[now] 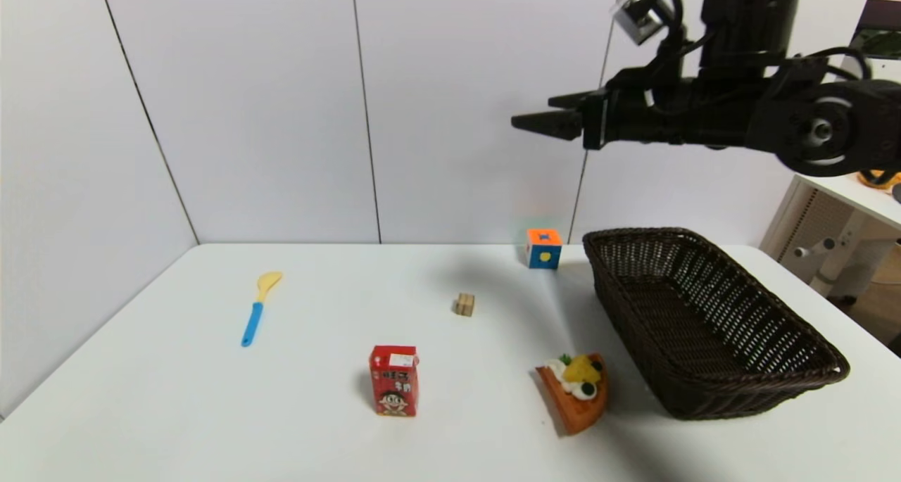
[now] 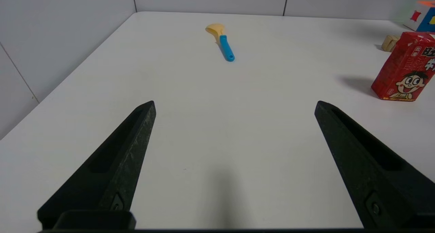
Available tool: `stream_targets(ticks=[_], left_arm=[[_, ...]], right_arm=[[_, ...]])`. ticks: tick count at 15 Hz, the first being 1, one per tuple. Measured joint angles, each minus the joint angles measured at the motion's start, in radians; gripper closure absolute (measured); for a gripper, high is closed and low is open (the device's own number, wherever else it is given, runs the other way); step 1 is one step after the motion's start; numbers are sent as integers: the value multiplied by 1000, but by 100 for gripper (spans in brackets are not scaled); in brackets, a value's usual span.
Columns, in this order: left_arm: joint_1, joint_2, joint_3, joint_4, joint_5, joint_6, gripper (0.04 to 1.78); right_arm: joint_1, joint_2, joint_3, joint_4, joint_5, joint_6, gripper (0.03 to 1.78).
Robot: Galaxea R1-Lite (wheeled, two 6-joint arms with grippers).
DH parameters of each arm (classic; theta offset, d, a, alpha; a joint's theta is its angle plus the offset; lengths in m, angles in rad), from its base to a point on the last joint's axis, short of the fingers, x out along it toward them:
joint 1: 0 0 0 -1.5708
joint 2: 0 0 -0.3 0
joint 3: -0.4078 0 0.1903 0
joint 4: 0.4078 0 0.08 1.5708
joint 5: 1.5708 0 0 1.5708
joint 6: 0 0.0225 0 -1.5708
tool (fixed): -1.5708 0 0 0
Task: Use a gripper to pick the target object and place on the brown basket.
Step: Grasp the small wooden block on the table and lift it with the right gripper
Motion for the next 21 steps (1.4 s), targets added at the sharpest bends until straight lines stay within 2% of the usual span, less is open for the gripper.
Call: stream_targets(ticks=[4,7,9,14,16,21], left_arm=[[0,0,0,0,1,0,13],[0,0,0,0,0,0,13],[0,0,0,0,0,0,13],[0,0,0,0,0,0,13],[0,0,0,0,0,0,13],[0,0,0,0,0,-1,13]], right_arm=[[11,137,39,42,23,-97,12],[40,177,100,94,95,-173,12],[65,188,137,89,101,-227,12],[90,229,182,95,102,-473,12],[103,254,189,86,101,-501,12],[131,328,180,50,98,-507,12]])
